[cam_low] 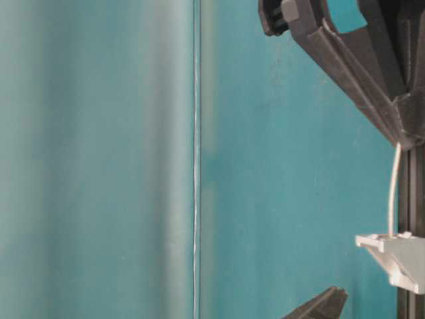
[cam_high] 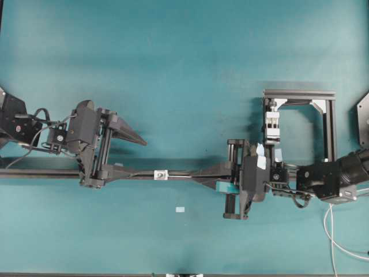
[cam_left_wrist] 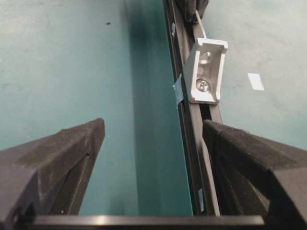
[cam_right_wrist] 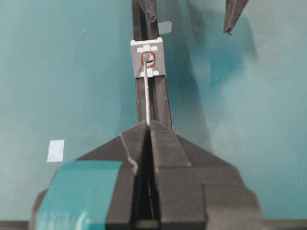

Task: Insert the wire into the hole on the left side and pull it with the left arm.
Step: 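Thread the wire tip through the bracket hole with the right gripper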

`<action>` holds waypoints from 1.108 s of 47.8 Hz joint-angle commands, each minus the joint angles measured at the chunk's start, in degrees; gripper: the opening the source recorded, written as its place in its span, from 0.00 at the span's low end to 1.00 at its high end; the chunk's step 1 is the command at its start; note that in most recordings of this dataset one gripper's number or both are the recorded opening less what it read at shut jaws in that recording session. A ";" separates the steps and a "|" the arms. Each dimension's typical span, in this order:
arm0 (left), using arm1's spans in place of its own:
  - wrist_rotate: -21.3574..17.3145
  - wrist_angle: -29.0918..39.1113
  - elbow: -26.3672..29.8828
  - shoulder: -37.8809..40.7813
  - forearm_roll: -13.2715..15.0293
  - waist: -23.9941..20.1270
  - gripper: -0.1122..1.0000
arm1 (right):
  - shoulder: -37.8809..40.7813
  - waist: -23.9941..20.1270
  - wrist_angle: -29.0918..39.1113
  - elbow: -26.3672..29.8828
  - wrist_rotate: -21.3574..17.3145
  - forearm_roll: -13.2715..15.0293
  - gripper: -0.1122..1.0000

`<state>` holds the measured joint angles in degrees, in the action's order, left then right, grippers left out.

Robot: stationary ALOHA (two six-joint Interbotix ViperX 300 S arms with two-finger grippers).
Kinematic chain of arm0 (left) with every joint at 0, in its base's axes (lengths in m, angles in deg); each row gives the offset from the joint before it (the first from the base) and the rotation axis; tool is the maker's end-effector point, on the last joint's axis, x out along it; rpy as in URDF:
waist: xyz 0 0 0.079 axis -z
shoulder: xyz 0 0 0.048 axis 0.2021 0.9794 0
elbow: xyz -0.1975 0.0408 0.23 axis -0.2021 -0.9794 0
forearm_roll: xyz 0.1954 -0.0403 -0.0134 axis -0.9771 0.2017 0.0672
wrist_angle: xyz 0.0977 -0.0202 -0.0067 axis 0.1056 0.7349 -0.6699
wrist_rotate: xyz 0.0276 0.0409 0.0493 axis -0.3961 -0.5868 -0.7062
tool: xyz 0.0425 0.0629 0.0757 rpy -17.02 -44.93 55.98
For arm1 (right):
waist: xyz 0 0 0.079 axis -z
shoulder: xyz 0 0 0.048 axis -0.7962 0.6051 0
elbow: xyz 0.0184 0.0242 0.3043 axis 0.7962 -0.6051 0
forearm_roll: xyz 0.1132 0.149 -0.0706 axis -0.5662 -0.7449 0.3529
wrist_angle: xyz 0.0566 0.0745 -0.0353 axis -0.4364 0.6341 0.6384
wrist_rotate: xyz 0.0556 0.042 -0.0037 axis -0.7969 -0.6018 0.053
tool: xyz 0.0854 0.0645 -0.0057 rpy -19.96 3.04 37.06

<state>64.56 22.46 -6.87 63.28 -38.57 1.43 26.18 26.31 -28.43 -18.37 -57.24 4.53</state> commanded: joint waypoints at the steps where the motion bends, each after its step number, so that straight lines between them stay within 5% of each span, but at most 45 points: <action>1: -0.09 -0.53 0.70 -1.05 -0.09 0.00 0.64 | -0.62 0.35 -0.18 0.88 0.18 -0.18 0.15; 53: 1.49 1.41 2.02 -1.05 -0.09 2.46 0.64 | 1.93 1.85 2.55 5.71 3.34 0.18 0.15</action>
<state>66.23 24.13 -5.55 63.28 -38.57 3.46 28.64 27.89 -26.67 -13.62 -54.16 4.61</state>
